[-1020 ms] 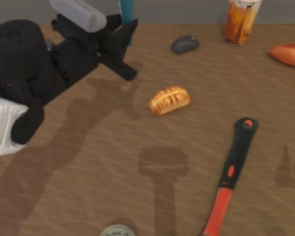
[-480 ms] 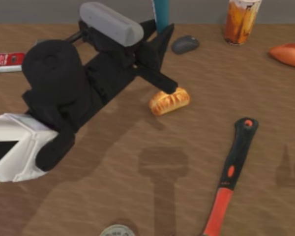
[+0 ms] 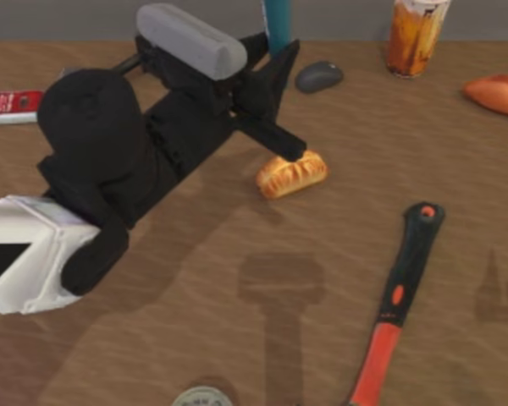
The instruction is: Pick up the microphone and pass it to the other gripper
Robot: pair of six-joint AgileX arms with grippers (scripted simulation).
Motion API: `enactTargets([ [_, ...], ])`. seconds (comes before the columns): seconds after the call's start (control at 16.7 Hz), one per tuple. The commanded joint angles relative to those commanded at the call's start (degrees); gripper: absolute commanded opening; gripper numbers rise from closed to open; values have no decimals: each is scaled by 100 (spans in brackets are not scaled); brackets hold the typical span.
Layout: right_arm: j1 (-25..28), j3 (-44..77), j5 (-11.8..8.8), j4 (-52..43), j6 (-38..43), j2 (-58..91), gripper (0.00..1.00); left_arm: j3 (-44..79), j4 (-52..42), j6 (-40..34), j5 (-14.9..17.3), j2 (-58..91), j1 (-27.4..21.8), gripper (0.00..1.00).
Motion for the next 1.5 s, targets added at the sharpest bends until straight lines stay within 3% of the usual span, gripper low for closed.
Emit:
enactTargets([
  [0.18,38,59,-43,33,-9,74,100,0,0,0,0,0,0,0],
  [0.3,182,286,-204,161,-40,382,100,0,0,0,0,0,0,0],
  [0.48,549,895,-616,513,-102,1307,100,0,0,0,0,0,0,0],
  [0.9,1668,2887,-1874,1718,-244,4658,100,0,0,0,0,0,0,0],
  [1.14,2214,3863,-2488,2306,-327,6271,100,0,0,0,0,0,0,0],
  [1.32,2478,4304,-2786,2557,-364,6995,100,0,0,0,0,0,0,0],
  [1.5,2561,4436,-2880,2626,-374,7222,100,0,0,0,0,0,0,0],
])
